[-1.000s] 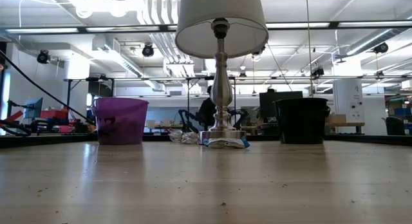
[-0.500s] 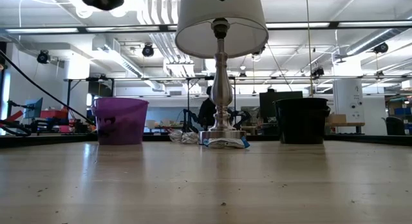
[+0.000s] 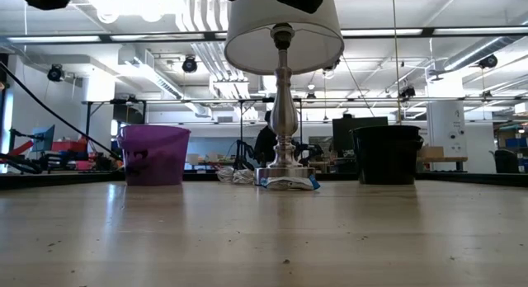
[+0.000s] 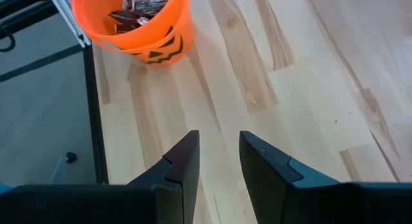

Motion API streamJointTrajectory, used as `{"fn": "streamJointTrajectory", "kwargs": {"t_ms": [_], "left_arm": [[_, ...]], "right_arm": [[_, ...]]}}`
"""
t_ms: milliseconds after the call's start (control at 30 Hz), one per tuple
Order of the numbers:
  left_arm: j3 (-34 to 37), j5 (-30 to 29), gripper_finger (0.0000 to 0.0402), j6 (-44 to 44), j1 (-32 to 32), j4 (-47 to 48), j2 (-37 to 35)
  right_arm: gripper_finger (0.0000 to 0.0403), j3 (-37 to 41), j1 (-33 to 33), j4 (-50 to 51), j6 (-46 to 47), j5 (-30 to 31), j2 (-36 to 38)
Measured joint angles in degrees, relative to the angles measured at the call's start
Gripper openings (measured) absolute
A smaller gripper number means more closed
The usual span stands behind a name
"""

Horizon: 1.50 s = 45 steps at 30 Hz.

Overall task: Sort candy
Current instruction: Put the black chocolate into the orange bucket, then put the white chocolate into the black bin

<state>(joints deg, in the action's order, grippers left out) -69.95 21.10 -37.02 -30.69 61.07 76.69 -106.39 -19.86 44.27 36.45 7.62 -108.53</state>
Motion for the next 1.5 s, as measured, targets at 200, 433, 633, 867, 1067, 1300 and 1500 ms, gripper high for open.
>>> {"fn": "streamJointTrajectory", "kwargs": {"t_ms": [200,433,633,867,1067,1300,1500], "left_arm": [[0.0,-0.02,0.0004,-0.04,-0.38,0.01,0.0],[0.0,-0.04,0.0014,-0.15,-0.38,0.02,0.0],[0.0,-0.15,0.0062,-0.03,-0.38,0.64,0.0],[0.0,-3.35,0.0118,2.2,-0.34,1.64,0.0],[0.01,-17.18,0.0125,6.39,0.28,10.43,-0.2],[0.02,-29.64,0.0125,7.81,5.3,19.05,-0.27],[0.02,-31.32,0.0119,14.29,10.56,19.14,-0.36]], "right_arm": [[0.0104,0.04,0.58,0.02,0.0,-0.11,0.0],[0.0103,0.05,0.79,0.02,-0.02,-0.09,0.0],[0.0127,0.07,0.79,0.02,-0.02,-0.09,0.0],[0.015,0.07,0.79,0.02,-0.32,-0.05,-0.02],[0.0153,0.07,2.15,1.08,-5.5,-0.11,-0.02],[0.0152,0.17,6.77,6.1,-7.56,0.03,-0.11],[0.0145,1.61,8.88,11.46,-8.8,0.08,-0.13]]}}
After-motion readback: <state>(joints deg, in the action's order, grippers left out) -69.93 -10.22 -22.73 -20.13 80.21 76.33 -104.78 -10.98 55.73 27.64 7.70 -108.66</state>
